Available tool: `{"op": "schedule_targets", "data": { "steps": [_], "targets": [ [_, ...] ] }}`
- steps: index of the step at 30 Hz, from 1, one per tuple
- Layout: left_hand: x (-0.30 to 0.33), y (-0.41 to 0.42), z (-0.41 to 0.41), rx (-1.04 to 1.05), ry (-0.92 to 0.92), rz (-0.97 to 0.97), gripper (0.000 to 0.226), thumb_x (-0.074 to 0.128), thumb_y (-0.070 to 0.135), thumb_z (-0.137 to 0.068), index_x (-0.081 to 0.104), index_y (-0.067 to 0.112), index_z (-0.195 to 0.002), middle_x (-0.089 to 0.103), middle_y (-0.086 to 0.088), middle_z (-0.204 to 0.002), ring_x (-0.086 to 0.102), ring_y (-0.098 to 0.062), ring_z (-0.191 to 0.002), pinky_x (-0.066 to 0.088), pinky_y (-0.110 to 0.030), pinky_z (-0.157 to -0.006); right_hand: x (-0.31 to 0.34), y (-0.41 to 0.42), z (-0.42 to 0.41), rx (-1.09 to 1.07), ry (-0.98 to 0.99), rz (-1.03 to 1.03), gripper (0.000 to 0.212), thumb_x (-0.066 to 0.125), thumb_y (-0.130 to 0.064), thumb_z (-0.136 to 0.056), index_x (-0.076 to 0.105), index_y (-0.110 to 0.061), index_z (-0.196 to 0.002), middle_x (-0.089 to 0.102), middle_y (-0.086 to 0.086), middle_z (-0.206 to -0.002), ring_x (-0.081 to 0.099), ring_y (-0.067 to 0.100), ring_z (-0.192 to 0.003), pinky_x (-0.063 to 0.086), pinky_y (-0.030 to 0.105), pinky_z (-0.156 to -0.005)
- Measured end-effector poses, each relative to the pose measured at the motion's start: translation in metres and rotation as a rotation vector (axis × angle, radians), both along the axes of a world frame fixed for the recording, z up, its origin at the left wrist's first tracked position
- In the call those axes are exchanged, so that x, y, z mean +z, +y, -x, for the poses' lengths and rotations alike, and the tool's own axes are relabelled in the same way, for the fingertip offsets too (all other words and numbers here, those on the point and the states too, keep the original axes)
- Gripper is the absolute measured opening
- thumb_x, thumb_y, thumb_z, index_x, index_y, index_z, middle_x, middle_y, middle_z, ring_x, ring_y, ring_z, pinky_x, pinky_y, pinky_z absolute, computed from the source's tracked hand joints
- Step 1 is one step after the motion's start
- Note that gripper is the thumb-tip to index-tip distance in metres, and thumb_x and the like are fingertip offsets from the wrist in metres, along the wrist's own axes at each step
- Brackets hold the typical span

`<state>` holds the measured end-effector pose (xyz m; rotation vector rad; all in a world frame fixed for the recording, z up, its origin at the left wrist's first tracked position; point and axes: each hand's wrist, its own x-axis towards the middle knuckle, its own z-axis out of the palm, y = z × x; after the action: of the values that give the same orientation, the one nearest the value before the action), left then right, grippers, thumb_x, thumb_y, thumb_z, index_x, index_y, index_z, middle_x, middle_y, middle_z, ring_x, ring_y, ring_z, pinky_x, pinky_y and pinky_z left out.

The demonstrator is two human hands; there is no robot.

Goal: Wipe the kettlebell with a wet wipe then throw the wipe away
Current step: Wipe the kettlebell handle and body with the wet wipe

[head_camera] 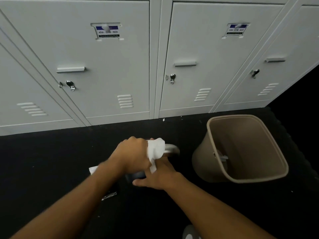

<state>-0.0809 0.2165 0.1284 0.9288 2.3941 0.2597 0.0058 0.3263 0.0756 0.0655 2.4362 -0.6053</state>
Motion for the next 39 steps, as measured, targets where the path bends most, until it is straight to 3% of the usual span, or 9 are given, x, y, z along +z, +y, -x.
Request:
{"op": "schedule_targets", "data": {
  "steps": [3,8,11,14,18,24,27,32,39],
  "targets": [
    [-0.007,-0.007,-0.026,0.072,0.296,-0.083,0.047,0.063,0.052,-0.076,0.064,0.026,-0.115,0.075,0.004,-0.099,0.073,-0.018,-0.092,0.06,-0.038,-0.083,-0.007,-0.004,-0.001,0.028,0.028,-0.006,0.091,0.066,-0.064,-0.09,0.027,-0.023,-0.161,0.03,0.006,-0.166,0.028,0.031,-0.152,0.025,0.049,-0.124],
    [0.008,0.004,0.012,-0.016,-0.293,0.035,0.045,0.074,0.039,-0.067,0.067,0.017,-0.106,0.072,-0.004,-0.098,0.07,-0.021,-0.091,0.061,-0.044,-0.087,0.001,-0.001,-0.003,0.022,0.024,-0.003,0.095,0.068,-0.057,-0.093,0.015,-0.021,-0.163,0.023,0.011,-0.167,0.028,0.034,-0.151,0.028,0.049,-0.124],
    [0.013,0.01,0.021,-0.059,-0.396,0.05,0.046,0.071,0.035,-0.061,0.071,0.013,-0.101,0.072,-0.009,-0.097,0.069,-0.026,-0.093,0.06,-0.051,-0.088,0.004,0.002,-0.002,0.025,0.019,0.0,0.09,0.067,-0.056,-0.094,0.019,-0.022,-0.162,0.025,0.011,-0.166,0.029,0.035,-0.15,0.029,0.049,-0.123],
    [0.01,0.005,0.003,-0.003,-0.079,0.032,0.036,0.072,0.041,-0.072,0.065,0.019,-0.1,0.073,-0.002,-0.092,0.071,-0.021,-0.085,0.061,-0.043,-0.081,0.004,0.0,0.0,0.024,0.001,-0.009,0.094,0.066,-0.058,-0.094,0.015,-0.02,-0.163,0.023,0.01,-0.167,0.026,0.034,-0.151,0.025,0.048,-0.125],
    [-0.004,0.0,-0.038,0.084,0.473,-0.234,0.033,0.074,0.035,-0.074,0.07,0.022,-0.105,0.076,-0.003,-0.084,0.075,-0.028,-0.075,0.061,-0.04,-0.066,0.001,-0.001,-0.001,0.037,0.04,0.0,0.085,0.066,-0.059,-0.093,0.028,-0.022,-0.16,0.034,0.005,-0.165,0.029,0.03,-0.151,0.024,0.048,-0.125],
    [0.037,0.014,0.008,-0.018,-0.358,0.12,0.044,0.076,0.029,-0.074,0.067,0.01,-0.113,0.073,-0.01,-0.107,0.07,-0.028,-0.101,0.057,-0.049,-0.094,-0.01,-0.001,-0.002,-0.009,0.05,0.016,0.091,0.069,-0.065,-0.087,0.03,-0.025,-0.158,0.034,0.01,-0.16,0.038,0.035,-0.144,0.036,0.049,-0.118],
    [0.033,0.017,0.01,-0.038,-0.295,0.111,0.042,0.075,0.031,-0.07,0.069,0.008,-0.105,0.073,-0.01,-0.097,0.071,-0.027,-0.091,0.06,-0.048,-0.088,-0.013,0.001,-0.001,-0.021,0.045,-0.004,0.095,0.069,-0.068,-0.085,0.029,-0.023,-0.158,0.037,0.011,-0.158,0.041,0.034,-0.142,0.037,0.048,-0.117],
    [0.024,0.015,-0.017,-0.143,0.228,0.049,0.039,0.068,0.037,-0.084,0.061,0.02,-0.119,0.069,0.0,-0.094,0.067,-0.02,-0.086,0.059,-0.037,-0.077,-0.011,-0.001,-0.001,-0.005,0.058,-0.013,0.087,0.068,-0.064,-0.089,0.033,-0.019,-0.155,0.042,0.008,-0.157,0.042,0.03,-0.142,0.036,0.046,-0.119],
    [0.032,0.028,0.012,-0.055,-0.404,0.181,0.045,0.074,0.029,-0.072,0.065,0.013,-0.113,0.071,-0.014,-0.104,0.07,-0.032,-0.098,0.057,-0.048,-0.095,-0.016,0.0,-0.003,-0.004,0.074,0.004,0.096,0.064,-0.072,-0.085,0.025,-0.026,-0.16,0.034,0.008,-0.162,0.04,0.031,-0.143,0.038,0.047,-0.118]
  ]
}}
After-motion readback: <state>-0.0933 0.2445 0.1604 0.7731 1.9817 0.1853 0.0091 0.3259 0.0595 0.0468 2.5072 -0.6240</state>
